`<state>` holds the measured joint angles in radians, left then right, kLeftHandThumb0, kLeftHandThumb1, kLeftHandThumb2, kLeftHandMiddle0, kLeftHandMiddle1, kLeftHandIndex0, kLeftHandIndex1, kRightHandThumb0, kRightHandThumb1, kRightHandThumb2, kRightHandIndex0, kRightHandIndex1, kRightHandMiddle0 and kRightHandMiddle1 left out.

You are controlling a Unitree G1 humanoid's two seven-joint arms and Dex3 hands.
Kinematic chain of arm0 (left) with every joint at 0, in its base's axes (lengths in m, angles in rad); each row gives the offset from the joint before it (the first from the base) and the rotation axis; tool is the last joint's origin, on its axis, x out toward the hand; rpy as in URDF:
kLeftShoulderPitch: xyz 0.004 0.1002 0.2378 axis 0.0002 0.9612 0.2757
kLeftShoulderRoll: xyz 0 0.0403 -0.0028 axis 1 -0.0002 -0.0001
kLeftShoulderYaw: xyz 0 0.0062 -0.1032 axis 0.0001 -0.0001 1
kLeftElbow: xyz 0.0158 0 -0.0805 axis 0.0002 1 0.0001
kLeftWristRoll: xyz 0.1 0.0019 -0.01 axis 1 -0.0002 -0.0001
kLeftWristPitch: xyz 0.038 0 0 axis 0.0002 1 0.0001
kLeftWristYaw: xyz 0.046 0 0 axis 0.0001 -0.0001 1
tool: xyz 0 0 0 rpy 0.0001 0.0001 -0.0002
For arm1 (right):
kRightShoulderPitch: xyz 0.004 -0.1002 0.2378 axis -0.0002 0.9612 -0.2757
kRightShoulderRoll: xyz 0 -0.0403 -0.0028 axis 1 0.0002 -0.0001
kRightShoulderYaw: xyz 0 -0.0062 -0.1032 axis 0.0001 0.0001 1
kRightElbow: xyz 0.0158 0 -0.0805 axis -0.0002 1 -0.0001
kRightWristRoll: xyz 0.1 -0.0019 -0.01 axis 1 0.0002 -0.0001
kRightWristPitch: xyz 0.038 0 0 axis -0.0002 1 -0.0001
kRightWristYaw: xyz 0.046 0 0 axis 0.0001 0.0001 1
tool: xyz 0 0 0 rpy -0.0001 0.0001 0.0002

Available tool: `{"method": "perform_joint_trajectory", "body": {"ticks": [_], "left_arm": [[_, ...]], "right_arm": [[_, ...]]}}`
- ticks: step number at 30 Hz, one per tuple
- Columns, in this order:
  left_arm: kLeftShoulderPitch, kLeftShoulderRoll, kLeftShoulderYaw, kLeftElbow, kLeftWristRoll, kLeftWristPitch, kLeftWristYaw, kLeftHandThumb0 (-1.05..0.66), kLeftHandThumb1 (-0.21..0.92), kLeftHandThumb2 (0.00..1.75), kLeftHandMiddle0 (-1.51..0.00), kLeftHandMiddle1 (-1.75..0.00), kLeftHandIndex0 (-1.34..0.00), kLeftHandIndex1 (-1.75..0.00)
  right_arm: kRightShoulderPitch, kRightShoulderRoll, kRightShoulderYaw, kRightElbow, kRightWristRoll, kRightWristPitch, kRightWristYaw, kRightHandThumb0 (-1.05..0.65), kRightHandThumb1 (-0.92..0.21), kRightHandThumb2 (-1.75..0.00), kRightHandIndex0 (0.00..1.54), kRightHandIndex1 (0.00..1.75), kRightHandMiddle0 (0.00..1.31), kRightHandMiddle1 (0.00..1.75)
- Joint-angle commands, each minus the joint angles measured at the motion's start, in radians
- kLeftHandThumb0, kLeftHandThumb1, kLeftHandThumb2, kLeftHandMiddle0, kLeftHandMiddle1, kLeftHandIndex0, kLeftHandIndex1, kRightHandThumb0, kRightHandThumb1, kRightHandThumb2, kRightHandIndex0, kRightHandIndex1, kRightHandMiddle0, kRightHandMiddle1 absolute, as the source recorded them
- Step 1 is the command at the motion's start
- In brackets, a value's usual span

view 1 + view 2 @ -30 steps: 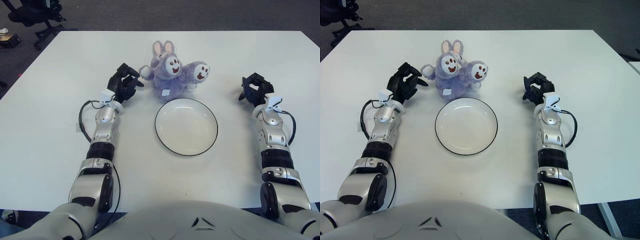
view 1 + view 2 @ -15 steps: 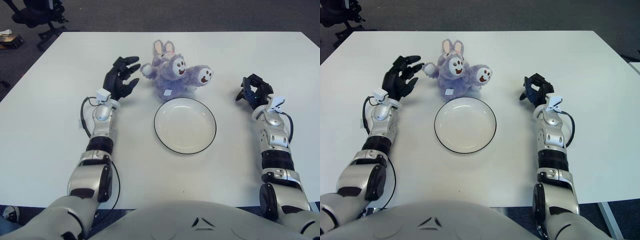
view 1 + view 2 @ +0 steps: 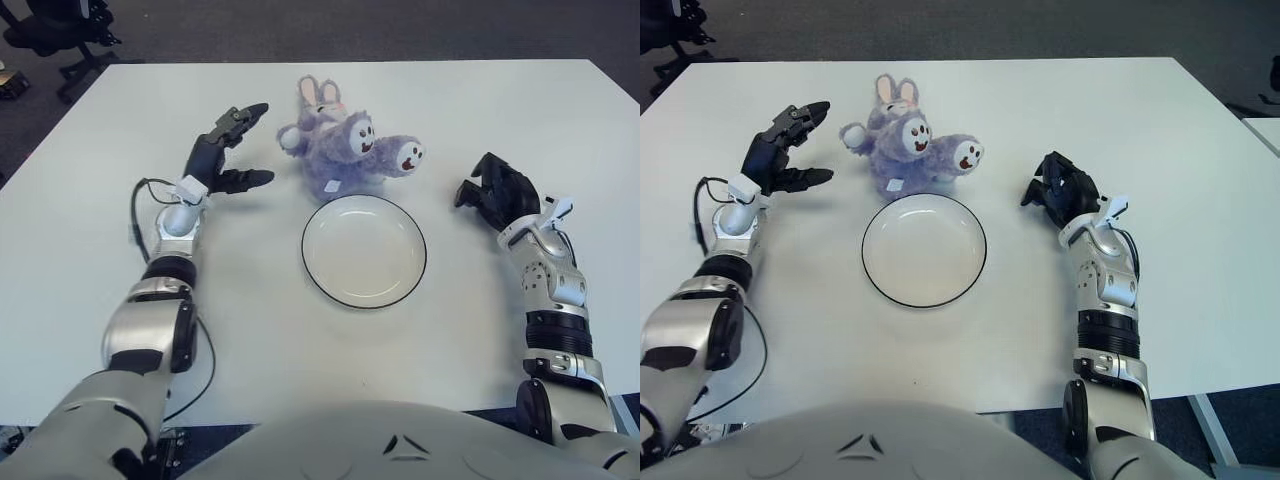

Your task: Put the doll into the plate.

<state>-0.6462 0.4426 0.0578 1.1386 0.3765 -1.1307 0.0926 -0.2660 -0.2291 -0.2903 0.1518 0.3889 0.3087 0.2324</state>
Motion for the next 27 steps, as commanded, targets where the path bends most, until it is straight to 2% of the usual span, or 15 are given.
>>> {"method": "perform_joint_trajectory", "body": {"ticks": [1,4,8,15,27], "left_arm": [[-0.061,0.075,-0.077,0.001,0.175,0.010,0.219,-0.50,0.77,0.00,-0.36,0.00,-0.29,-0.26],[-0.070,0.084,-0.106,0.011,0.218,0.015,0.291,-0.51,0.77,0.00,-0.36,0.00,-0.28,-0.26],[-0.098,0.120,-0.172,-0.010,0.337,0.044,0.461,-0.53,0.77,0.00,-0.34,0.00,-0.26,-0.25],[-0.148,0.158,-0.271,0.002,0.446,0.078,0.648,-0.53,0.76,0.00,-0.32,0.00,-0.25,-0.24],[-0.247,0.210,-0.436,0.029,0.582,0.156,0.858,-0.54,0.77,0.00,-0.36,-0.02,-0.22,-0.22]], "right_arm": [[0.025,-0.001,-0.009,0.036,0.056,0.127,0.023,-0.35,-0.92,-0.53,0.90,1.60,0.65,1.63],[0.024,-0.003,-0.011,0.035,0.059,0.136,0.024,-0.35,-0.92,-0.53,0.90,1.60,0.65,1.62],[0.014,-0.012,-0.016,0.045,0.068,0.159,0.037,-0.35,-0.92,-0.54,0.90,1.57,0.66,1.59],[0.008,-0.019,-0.019,0.053,0.072,0.167,0.048,-0.35,-0.92,-0.55,0.91,1.54,0.68,1.55],[0.003,-0.026,-0.019,0.066,0.074,0.164,0.078,-0.35,-0.92,-0.54,0.91,1.52,0.70,1.52]]}}
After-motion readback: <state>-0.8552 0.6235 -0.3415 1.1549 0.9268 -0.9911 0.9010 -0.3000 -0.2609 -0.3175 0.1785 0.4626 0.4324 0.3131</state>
